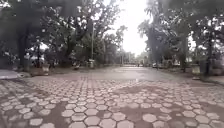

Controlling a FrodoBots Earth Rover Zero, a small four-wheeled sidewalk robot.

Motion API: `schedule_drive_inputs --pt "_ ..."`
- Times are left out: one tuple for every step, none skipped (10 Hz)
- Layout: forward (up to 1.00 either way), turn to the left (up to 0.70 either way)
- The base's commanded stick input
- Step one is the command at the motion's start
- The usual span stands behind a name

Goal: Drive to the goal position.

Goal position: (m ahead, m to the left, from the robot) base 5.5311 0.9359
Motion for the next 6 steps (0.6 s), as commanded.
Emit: schedule_drive_inputs --pt "0.7 0.0" --pt "0.7 0.0" --pt "0.7 0.0" --pt "0.7 0.0" --pt "0.7 0.0" --pt "0.7 0.0"
